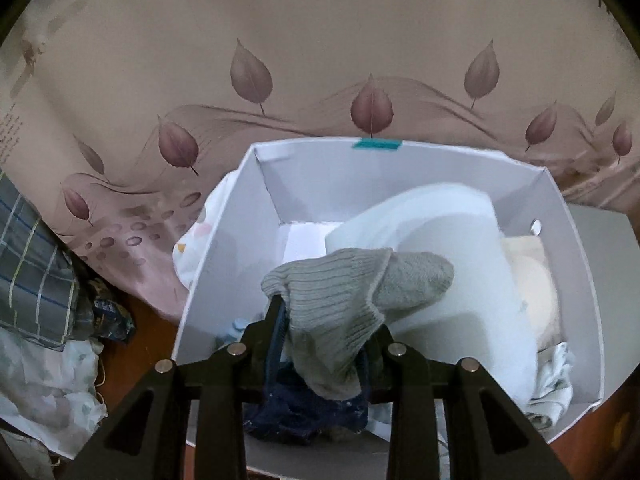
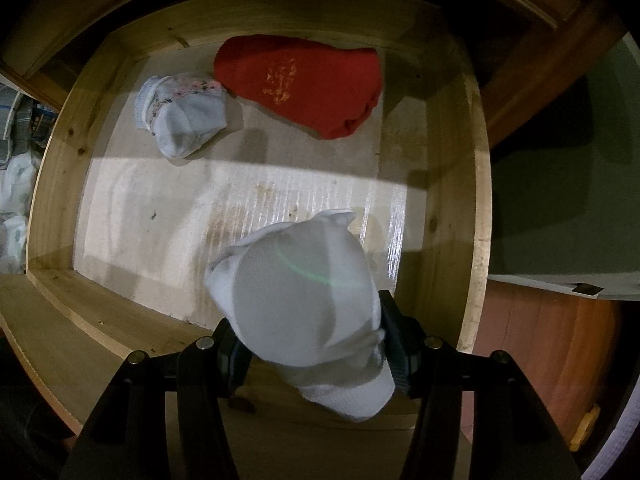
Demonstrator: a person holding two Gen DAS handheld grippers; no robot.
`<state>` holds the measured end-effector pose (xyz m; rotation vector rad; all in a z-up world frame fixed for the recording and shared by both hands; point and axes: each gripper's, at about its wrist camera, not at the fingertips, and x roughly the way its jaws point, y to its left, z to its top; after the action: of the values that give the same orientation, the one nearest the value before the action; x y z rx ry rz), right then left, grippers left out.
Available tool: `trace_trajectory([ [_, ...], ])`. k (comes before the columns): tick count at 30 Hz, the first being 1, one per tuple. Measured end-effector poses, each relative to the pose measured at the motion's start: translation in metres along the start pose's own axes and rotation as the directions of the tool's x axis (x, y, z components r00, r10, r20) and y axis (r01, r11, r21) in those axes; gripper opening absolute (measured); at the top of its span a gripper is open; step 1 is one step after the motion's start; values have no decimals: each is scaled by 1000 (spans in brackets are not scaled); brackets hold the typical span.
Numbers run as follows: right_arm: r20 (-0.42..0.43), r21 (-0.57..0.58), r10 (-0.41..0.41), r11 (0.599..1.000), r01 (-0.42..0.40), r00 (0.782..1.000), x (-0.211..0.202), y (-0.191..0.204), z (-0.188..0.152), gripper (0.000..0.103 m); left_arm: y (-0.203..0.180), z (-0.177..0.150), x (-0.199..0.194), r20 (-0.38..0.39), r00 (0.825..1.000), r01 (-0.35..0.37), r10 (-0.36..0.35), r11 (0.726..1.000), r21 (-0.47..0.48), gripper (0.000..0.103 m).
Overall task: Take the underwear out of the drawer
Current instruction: 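Lower the grey sock into the box and open the left tool, then move the open left tool back down toward the drawer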
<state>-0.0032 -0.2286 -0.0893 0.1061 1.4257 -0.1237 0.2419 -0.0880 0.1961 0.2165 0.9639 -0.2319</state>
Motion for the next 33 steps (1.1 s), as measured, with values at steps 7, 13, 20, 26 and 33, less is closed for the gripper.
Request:
trace_trajectory([
  [7, 1, 1, -1, 1000, 1, 1000, 0, 1, 0, 53, 0, -7, 10, -25, 1000, 6, -6, 1000, -5, 42],
  [13, -1, 0, 0, 1000, 0, 1000, 0, 0, 0, 53, -2, -10, 9, -42, 999, 26, -26, 1000, 0, 63],
  [20, 0, -1, 2, 1000, -2, 1000, -2, 1, 1, 53, 0, -9, -15, 21, 1000, 12, -12, 1000, 14, 66],
  [26, 2, -3, -2, 1000, 2, 1000, -3, 2, 1, 53, 12, -9, -53, 99, 995, 34, -32, 999, -20, 66],
  [33, 4, -4, -4, 1000, 4, 1000, -3, 5, 1, 53, 27, -37, -89, 155, 988, 9, -3, 999, -34, 66],
])
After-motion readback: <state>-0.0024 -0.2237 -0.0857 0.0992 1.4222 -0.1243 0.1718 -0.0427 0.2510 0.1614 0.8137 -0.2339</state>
